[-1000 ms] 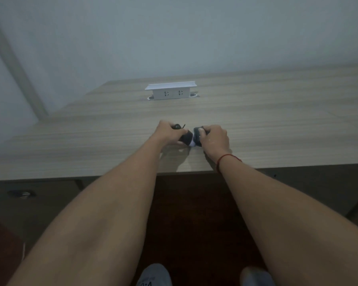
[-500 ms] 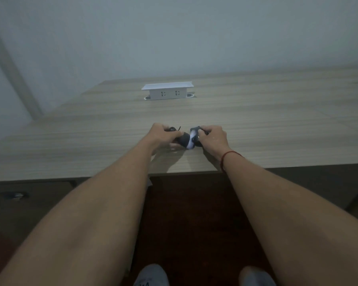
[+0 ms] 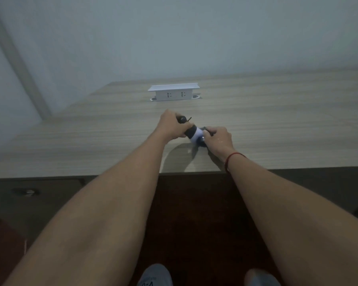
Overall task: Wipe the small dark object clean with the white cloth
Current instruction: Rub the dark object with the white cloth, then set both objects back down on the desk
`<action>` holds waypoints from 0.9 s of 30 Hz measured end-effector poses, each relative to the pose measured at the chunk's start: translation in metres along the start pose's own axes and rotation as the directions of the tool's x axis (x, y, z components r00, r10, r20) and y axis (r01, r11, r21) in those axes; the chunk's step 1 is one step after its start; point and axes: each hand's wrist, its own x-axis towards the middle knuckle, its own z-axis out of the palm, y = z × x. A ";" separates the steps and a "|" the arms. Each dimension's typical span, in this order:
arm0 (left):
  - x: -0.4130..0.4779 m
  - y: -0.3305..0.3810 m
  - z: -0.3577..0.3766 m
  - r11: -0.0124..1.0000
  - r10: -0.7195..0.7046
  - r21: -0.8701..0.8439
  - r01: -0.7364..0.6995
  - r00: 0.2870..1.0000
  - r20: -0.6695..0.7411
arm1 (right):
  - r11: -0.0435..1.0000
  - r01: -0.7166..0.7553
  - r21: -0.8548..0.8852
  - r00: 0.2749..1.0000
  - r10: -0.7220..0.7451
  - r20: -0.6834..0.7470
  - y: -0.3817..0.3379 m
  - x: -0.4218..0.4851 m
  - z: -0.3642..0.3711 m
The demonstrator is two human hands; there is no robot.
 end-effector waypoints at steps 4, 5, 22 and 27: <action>0.001 -0.012 0.005 0.998 -0.039 0.049 0.040 0.999 -0.018 | 0.999 -0.035 0.025 0.999 0.035 0.006 0.002 0.002 -0.002; 0.002 -0.013 0.004 0.999 -0.042 0.029 0.044 0.998 -0.051 | 0.999 -0.042 0.032 0.999 0.042 0.006 0.003 0.003 -0.003; 0.003 -0.018 0.013 0.990 -0.099 -0.112 0.084 0.986 -0.137 | 0.994 -0.045 0.104 0.997 0.038 0.067 0.012 0.017 -0.005; 0.005 -0.018 0.012 0.982 -0.083 -0.181 0.048 0.978 -0.191 | 0.997 -0.043 0.069 0.998 0.039 0.059 0.010 0.020 -0.004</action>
